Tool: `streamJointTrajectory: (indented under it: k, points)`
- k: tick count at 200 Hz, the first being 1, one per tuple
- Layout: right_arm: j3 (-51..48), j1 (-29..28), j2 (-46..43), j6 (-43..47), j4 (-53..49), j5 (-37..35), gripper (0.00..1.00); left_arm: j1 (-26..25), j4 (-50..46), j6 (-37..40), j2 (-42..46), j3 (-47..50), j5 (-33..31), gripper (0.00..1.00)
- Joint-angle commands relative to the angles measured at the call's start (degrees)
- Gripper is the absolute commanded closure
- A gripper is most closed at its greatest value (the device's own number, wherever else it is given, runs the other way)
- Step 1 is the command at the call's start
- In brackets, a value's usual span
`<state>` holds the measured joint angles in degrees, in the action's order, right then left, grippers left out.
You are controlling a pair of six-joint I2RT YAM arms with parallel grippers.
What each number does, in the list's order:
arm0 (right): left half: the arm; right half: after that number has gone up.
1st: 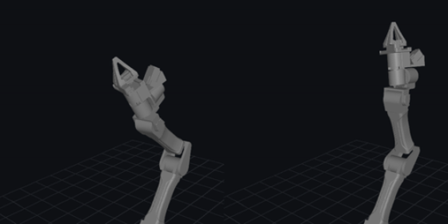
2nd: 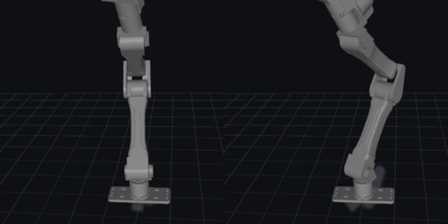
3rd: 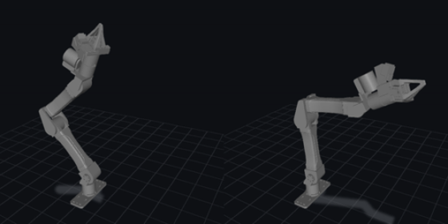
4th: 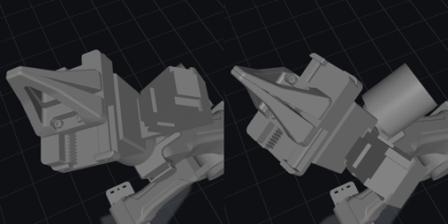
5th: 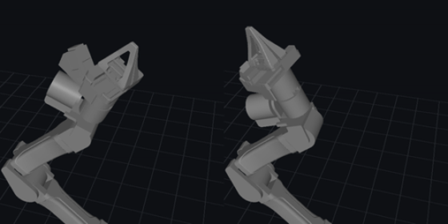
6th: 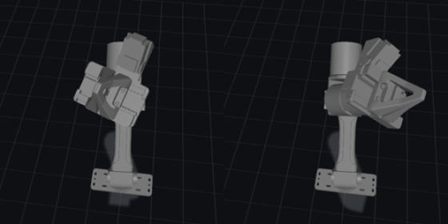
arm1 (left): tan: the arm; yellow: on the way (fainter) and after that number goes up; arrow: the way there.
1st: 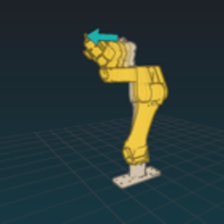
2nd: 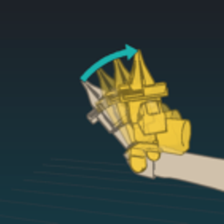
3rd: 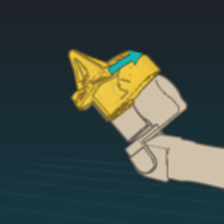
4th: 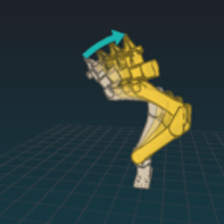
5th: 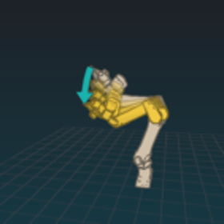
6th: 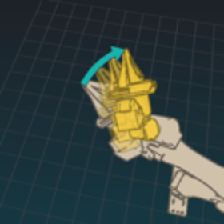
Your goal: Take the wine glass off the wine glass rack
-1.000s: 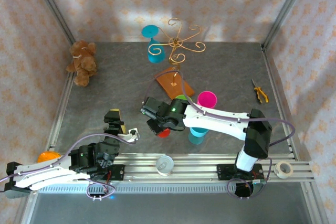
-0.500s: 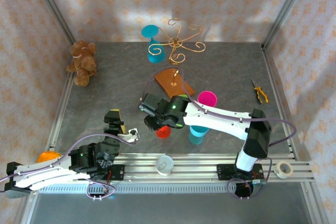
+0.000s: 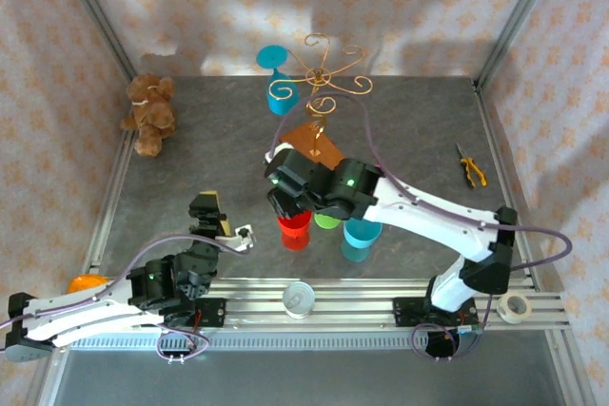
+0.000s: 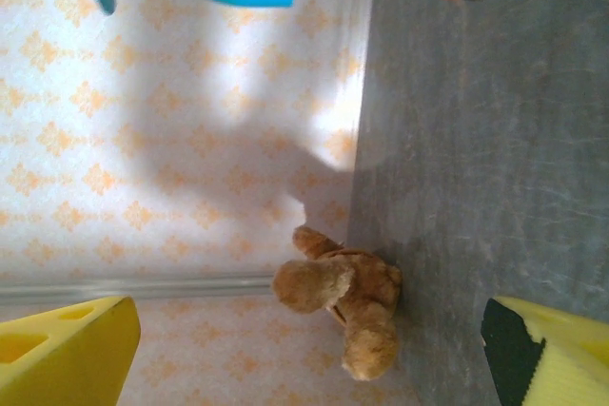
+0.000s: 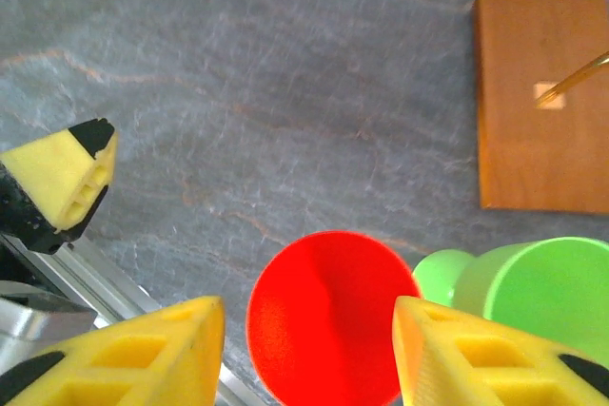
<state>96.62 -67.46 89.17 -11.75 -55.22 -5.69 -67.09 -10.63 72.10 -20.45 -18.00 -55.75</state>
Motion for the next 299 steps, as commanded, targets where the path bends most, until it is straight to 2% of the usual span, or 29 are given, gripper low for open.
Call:
streamJointTrajectory:
  k: [1,45,64,99,119,135,150,165,200,243,277,299]
  points:
    - [3.1,0.2,-3.4,1.2,-3.2,-4.8,0.49,4.1,3.0,-6.6,-2.1,-8.1,2.5,0.04]
    - [3.4,5.2,-9.1,0.9,-1.6,-0.4,0.48,18.5,-6.4,-29.0,-16.0,-28.3,15.8,0.05]
    - [3.3,8.5,-11.5,0.2,-0.5,2.0,0.48,25.5,-11.4,-40.5,-23.2,-37.9,25.5,0.07]
    - [4.9,15.0,-14.1,0.3,-0.4,8.0,0.47,36.5,-11.8,-56.1,-33.2,-51.3,41.1,0.12]
    - [7.6,19.4,-13.8,0.5,-1.7,11.8,0.47,45.3,-11.8,-67.3,-37.9,-57.5,52.0,0.17]
    - [9.5,22.7,-13.1,0.4,-2.0,14.8,0.47,53.4,-10.7,-78.8,-41.7,-60.9,63.7,0.19]
    - [11.4,25.6,-11.9,0.6,-2.0,18.8,0.47,60.0,-6.2,-90.3,-45.2,-61.7,74.8,0.20]
    - [13.7,28.5,-10.5,0.5,-2.0,23.0,0.47,64.1,-1.6,-100.5,-49.0,-62.4,82.7,0.21]
    - [18.7,34.9,-6.3,0.3,-1.4,32.3,0.47,65.7,2.6,-114.0,-59.4,-68.6,92.8,0.18]
    - [24.0,39.0,-0.6,0.1,-0.4,39.7,0.48,67.1,16.9,-133.2,-70.0,-70.3,99.9,0.17]
    - [27.4,39.8,3.5,0.2,-0.7,40.7,0.49,67.0,24.3,-142.0,-76.1,-71.6,102.6,0.27]
    - [28.9,39.9,5.1,0.1,-0.9,41.0,0.49,66.7,24.3,-142.7,-77.6,-71.6,102.9,0.34]
